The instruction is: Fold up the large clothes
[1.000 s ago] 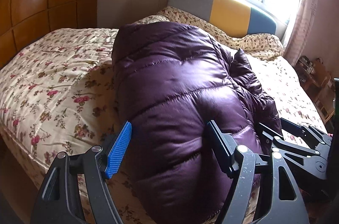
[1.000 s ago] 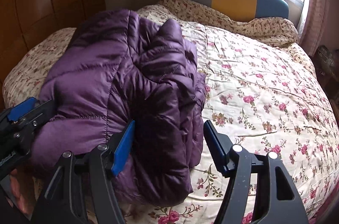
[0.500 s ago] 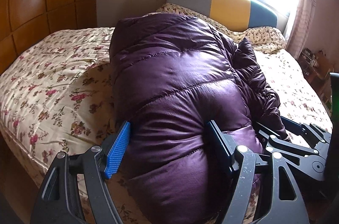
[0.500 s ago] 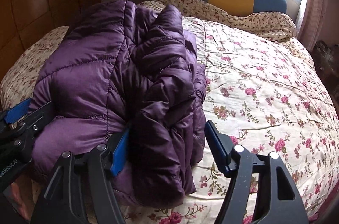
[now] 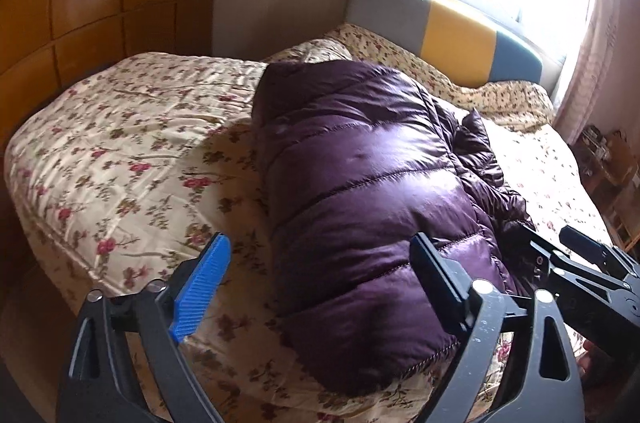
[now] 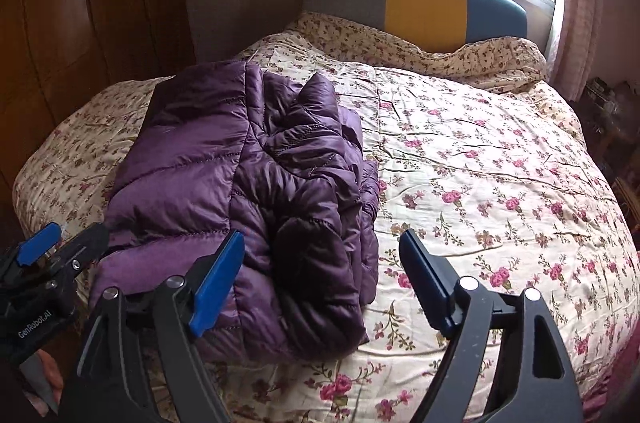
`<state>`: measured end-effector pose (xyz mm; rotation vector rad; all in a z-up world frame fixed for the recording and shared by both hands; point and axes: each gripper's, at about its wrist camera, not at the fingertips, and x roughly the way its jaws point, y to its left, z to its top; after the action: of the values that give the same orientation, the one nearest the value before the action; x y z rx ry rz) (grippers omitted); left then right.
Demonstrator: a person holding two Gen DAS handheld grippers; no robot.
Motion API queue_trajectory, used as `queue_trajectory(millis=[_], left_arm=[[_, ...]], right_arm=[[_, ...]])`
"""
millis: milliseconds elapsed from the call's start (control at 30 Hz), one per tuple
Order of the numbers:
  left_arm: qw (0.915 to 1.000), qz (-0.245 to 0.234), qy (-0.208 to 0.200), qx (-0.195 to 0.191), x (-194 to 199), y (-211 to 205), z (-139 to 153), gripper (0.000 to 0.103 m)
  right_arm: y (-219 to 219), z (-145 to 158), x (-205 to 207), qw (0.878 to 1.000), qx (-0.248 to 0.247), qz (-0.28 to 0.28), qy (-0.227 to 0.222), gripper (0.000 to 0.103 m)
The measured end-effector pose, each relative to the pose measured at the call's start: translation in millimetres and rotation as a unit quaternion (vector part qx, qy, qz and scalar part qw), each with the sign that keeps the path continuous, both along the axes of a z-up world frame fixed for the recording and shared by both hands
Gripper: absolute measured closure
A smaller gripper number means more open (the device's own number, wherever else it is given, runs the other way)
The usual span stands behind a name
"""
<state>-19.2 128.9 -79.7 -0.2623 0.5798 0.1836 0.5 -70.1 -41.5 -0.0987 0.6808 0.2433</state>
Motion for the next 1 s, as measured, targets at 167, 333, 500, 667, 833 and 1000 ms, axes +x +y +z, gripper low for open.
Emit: queue_trajectory(millis=[167, 333, 500, 667, 833, 1000], left_arm=[[0.9999, 0.015, -0.001, 0.006, -13, 0, 5, 0.011], [0.9996, 0.026, -0.007, 0.005, -24, -3, 9, 0.008], [0.9993, 0.034, -0.012, 0.008, -30, -3, 14, 0.008], [0.9989, 0.043, -0.019, 0.011, -36, -3, 18, 0.004], [0.9988, 0.045, -0.012, 0.015, -36, -3, 17, 0.004], [0.9988, 0.045, -0.009, 0.019, -35, -4, 15, 0.004]], right_arm=[[0, 1, -12, 1.0, -0.009, 0.002, 0.002, 0.021], [2, -1, -24, 1.0, -0.026, 0.009, -0.01, 0.019], [5, -2, -32, 0.999, -0.041, 0.015, -0.022, 0.017], [10, 0, -37, 0.998, -0.052, 0.023, -0.034, 0.016], [15, 1, -42, 0.996, -0.067, 0.034, -0.049, 0.013], [18, -3, -39, 0.995, -0.084, 0.037, -0.047, 0.013]])
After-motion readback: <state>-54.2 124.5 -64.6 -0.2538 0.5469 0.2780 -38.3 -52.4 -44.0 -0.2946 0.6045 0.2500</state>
